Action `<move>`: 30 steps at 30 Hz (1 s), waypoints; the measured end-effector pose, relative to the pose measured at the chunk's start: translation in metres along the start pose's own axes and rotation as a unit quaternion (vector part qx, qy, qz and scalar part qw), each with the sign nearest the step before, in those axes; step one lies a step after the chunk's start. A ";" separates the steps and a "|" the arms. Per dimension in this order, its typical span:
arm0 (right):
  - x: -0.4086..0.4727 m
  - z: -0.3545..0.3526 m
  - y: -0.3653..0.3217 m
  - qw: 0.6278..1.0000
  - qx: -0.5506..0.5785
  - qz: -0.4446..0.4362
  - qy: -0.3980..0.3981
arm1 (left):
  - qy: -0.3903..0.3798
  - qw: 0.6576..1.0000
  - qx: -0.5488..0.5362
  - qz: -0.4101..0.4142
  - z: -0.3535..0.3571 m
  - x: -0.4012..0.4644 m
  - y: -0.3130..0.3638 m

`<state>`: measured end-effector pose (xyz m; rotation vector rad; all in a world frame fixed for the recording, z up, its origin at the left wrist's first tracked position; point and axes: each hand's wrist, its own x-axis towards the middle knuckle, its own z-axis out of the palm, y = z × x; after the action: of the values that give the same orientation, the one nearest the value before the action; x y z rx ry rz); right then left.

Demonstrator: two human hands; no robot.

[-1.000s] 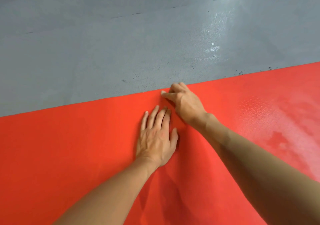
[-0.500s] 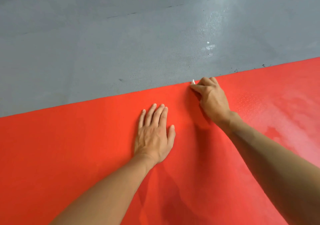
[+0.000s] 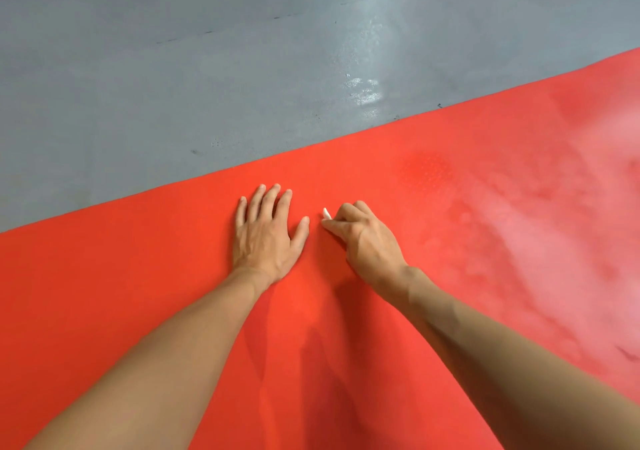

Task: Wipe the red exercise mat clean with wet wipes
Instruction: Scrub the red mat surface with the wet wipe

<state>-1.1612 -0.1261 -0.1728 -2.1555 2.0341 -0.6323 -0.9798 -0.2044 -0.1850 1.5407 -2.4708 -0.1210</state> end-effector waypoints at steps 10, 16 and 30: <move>-0.124 -0.035 -0.009 0.990 -0.040 0.129 0.028 | 0.004 0.993 0.072 0.091 -0.020 -0.071 0.042; -0.224 -0.050 -0.044 0.975 0.002 0.197 0.103 | 0.013 0.984 -0.048 0.169 -0.013 -0.190 0.104; -0.374 -0.081 -0.010 0.970 -0.065 0.199 0.123 | -0.034 0.963 -0.048 0.263 -0.009 -0.280 0.178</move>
<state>-1.1870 0.2554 -0.1785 -1.7122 2.6062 -0.7547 -1.0156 0.1256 -0.1841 0.8121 -2.7854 -0.2011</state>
